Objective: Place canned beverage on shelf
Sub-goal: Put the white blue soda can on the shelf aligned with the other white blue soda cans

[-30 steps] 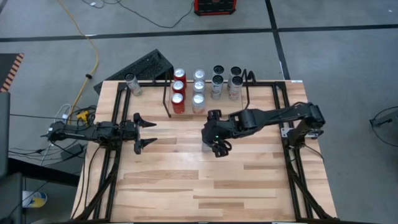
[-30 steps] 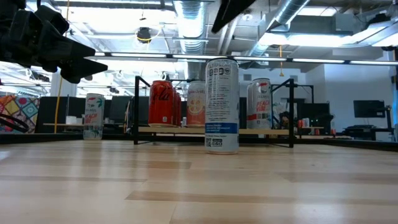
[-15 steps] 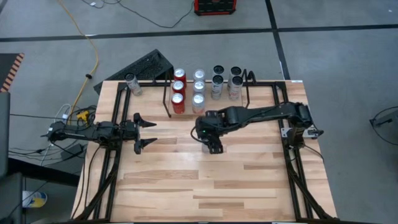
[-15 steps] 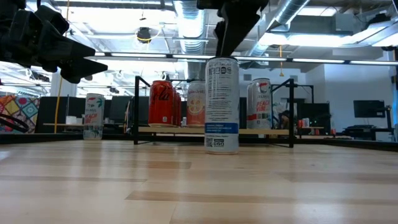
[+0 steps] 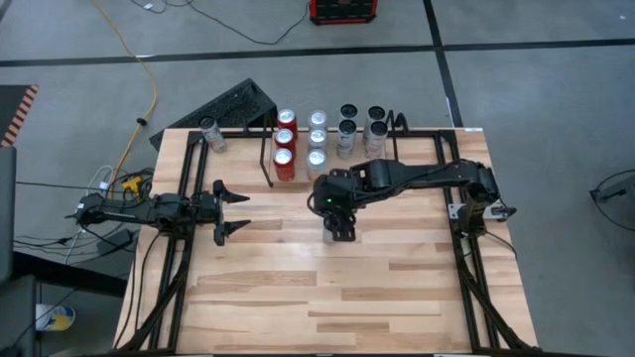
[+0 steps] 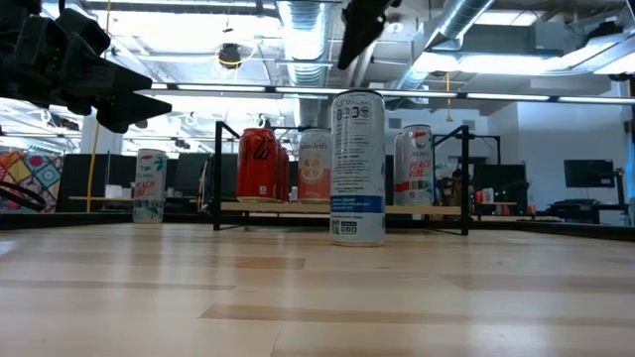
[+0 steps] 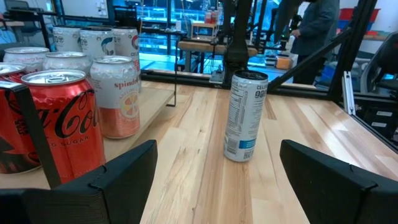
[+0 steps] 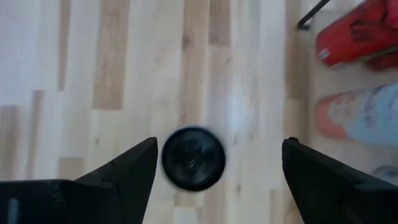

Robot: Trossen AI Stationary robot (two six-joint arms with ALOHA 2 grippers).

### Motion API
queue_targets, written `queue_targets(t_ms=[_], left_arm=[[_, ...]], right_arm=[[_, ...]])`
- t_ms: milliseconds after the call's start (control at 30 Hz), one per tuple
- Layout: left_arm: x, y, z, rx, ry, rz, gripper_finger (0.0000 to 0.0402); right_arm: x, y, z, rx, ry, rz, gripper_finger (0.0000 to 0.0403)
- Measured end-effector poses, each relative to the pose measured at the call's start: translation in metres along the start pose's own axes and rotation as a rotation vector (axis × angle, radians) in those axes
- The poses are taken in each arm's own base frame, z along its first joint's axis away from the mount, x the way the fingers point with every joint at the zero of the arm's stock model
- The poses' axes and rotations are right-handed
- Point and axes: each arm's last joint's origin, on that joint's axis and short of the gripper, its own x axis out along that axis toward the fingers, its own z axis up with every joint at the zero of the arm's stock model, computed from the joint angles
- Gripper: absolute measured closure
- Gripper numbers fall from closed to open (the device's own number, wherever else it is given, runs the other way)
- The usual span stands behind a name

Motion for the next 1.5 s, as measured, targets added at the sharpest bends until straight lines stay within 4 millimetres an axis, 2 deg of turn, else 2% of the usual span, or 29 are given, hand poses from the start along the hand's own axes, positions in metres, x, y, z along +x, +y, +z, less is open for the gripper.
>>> queue_targets(t_ms=[167,333,467,800,1133,1300,1400,1500], left_arm=[[0.000,0.000,0.000,0.000,0.000,0.000,0.0074],[0.000,0.000,0.000,0.000,0.000,0.000,0.0074],[0.000,0.000,0.000,0.000,0.000,0.000,0.0074],[0.000,0.000,0.000,0.000,0.000,0.001,0.0074],[0.000,0.000,0.000,0.000,0.000,0.000,0.0074],[0.000,0.000,0.000,0.000,0.000,0.000,0.0074],[0.000,0.000,0.000,0.000,0.000,0.000,0.0074],[0.000,0.000,0.000,0.001,0.004,0.001,0.0074]], right_arm=[[0.001,0.002,-0.007,0.036,0.074,0.070,0.0080],[0.016,0.008,-0.010,0.042,0.079,0.074,0.0080],[0.019,0.009,-0.012,0.056,0.081,0.074,0.0080],[0.051,0.005,-0.022,0.078,0.088,0.063,0.0080],[0.052,0.003,-0.023,0.094,0.089,0.054,0.0084],[0.076,0.003,-0.027,0.118,0.165,0.047,0.0089],[0.085,0.002,-0.026,0.156,0.181,0.022,0.0100],[0.091,0.000,-0.029,0.204,0.216,0.007,0.0133]])
